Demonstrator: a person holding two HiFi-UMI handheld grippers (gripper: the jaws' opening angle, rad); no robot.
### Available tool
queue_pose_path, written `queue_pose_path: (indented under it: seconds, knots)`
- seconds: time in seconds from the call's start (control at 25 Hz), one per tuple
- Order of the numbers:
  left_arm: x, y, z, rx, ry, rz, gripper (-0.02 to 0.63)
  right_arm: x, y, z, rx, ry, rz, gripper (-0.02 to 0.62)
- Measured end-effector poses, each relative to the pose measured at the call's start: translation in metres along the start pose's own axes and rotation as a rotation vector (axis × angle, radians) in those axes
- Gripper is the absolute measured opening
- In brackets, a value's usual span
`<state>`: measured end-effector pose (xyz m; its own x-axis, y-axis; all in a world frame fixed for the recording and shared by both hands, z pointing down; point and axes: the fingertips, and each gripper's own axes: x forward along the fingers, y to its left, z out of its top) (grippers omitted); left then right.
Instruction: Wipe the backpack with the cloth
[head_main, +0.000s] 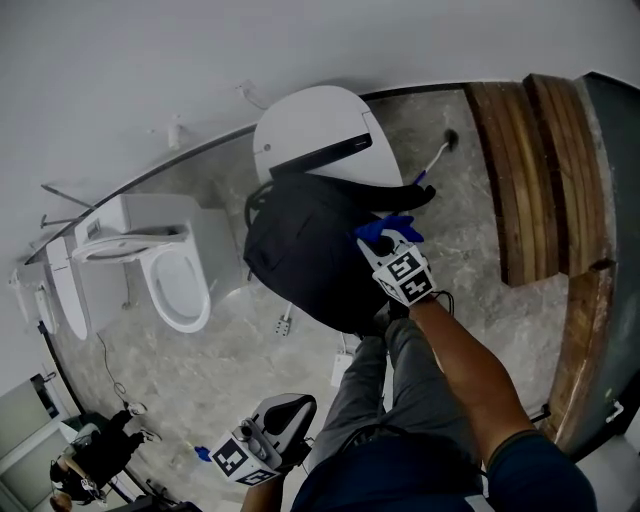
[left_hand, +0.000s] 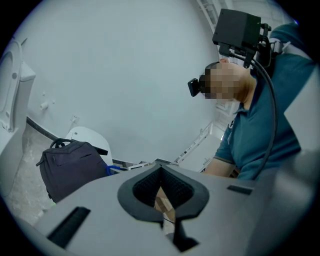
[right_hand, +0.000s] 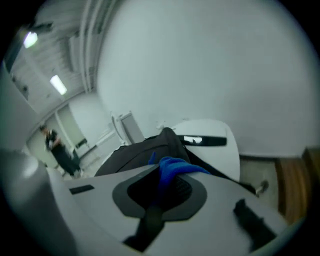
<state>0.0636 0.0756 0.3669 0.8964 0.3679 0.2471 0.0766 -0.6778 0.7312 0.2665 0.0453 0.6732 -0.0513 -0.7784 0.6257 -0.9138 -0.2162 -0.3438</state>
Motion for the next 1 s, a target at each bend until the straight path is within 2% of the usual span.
queue_pose_path:
  seconds: [0.04, 0.08, 0.12, 0.24, 0.36, 0.48, 0.56, 0.72, 0.84, 0.88, 0.96, 1.0]
  knots:
    - [-0.001, 0.001, 0.0, -0.002, -0.003, 0.002, 0.005, -0.011, -0.016, -0.01, 0.103, 0.01, -0.008, 0.02]
    - [-0.003, 0.002, -0.001, -0.006, -0.005, 0.004, 0.005, -0.022, -0.024, -0.023, 0.16, 0.03, -0.017, 0.02]
    - [-0.003, 0.002, -0.001, -0.009, -0.006, 0.006, 0.005, -0.033, -0.025, -0.036, 0.164, 0.062, -0.026, 0.02]
    - [-0.003, 0.003, -0.001, -0.012, -0.005, 0.001, 0.005, -0.051, 0.017, -0.072, 0.041, 0.165, 0.014, 0.02]
    - [0.0, 0.002, -0.001, -0.012, -0.001, -0.007, 0.005, -0.044, 0.094, -0.084, -0.084, 0.209, 0.159, 0.02]
    - [0.003, -0.001, -0.001, -0.011, 0.003, -0.016, 0.005, -0.017, 0.157, -0.066, -0.239, 0.192, 0.299, 0.02]
    - [0.003, -0.004, -0.003, -0.009, -0.001, -0.017, 0.005, 0.009, 0.172, -0.037, -0.316, 0.161, 0.342, 0.02]
    - [-0.007, -0.004, -0.005, -0.02, -0.031, 0.01, 0.005, 0.066, 0.15, 0.031, -0.392, 0.183, 0.355, 0.02]
    - [-0.023, 0.002, -0.01, -0.041, -0.064, 0.053, 0.005, 0.109, 0.108, 0.079, -0.545, 0.228, 0.301, 0.02]
    - [-0.028, 0.003, -0.012, -0.047, -0.076, 0.066, 0.005, 0.123, 0.086, 0.088, -0.554, 0.264, 0.277, 0.02]
    - [-0.035, 0.007, -0.016, -0.058, -0.102, 0.094, 0.005, 0.144, 0.033, 0.094, -0.458, 0.36, 0.223, 0.02]
    - [-0.039, 0.008, -0.018, -0.063, -0.116, 0.107, 0.005, 0.15, 0.011, 0.1, -0.35, 0.35, 0.221, 0.02]
